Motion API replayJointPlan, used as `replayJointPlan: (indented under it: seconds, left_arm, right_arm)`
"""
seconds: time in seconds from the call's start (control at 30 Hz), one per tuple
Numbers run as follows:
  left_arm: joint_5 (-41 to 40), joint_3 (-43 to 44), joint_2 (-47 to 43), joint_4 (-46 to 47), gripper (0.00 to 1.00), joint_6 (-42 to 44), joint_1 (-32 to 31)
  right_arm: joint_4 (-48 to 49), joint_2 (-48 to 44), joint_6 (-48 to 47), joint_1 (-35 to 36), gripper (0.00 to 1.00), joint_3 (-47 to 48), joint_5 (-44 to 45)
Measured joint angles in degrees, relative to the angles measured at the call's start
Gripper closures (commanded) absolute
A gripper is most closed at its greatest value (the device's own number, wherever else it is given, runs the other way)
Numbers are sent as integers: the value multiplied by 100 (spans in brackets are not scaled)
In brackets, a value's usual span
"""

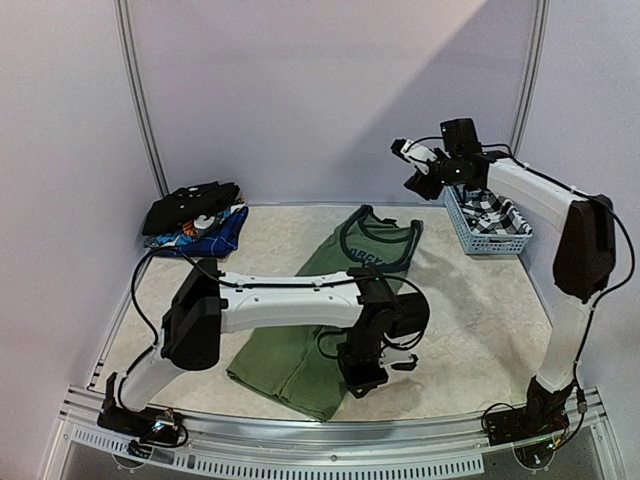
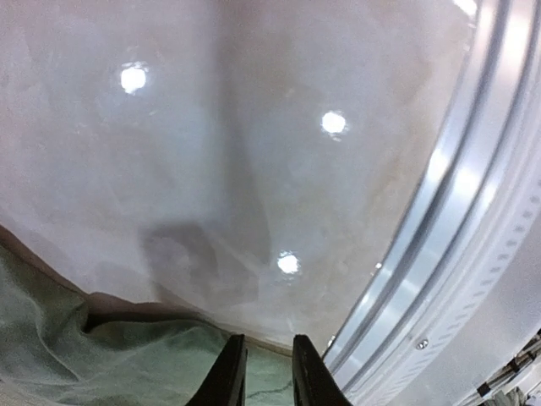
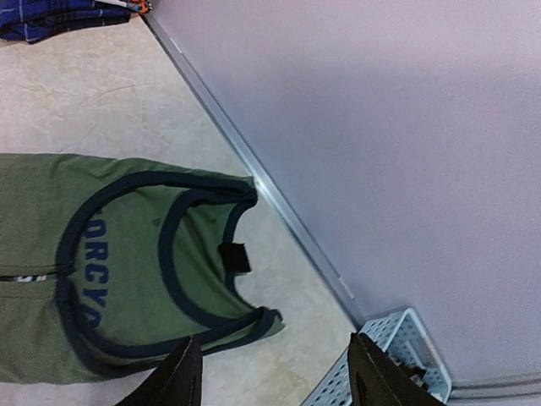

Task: Fold and stack the mixed laundry pile
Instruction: Rotate the rectangle-folded tank top at the center of the board.

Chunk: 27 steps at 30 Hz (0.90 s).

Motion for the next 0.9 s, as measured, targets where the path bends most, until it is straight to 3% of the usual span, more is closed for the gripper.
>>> replayJointPlan:
  seconds: [0.1, 0.27, 0.37, 0.5, 0.63, 0.9]
  left_arm:
    - [234, 2, -201, -9, 75, 197, 42]
    - [280, -15, -1084, 310, 68, 17, 531]
    - [369, -229, -1843, 1241, 65, -564, 1600]
    - [501, -625, -2371, 2892, 63, -1462, 3473]
    - [452, -321, -1880, 3674, 63, -1919, 4489]
    - [1014, 796, 238, 4404, 58, -2354, 4658]
  right_arm:
    - [-149, -654, 658, -59, 38, -793, -87]
    - [-516, -813, 1707, -243, 37, -1513, -376]
    - [-741, -811, 2302, -472, 36, -1716, -684]
    - [-809, -800, 2942, -791, 36, -1766, -1038]
    - [-815, -715, 3344, -911, 36, -1766, -1318]
    - [-833, -463, 3724, -896, 36, -1867, -1768]
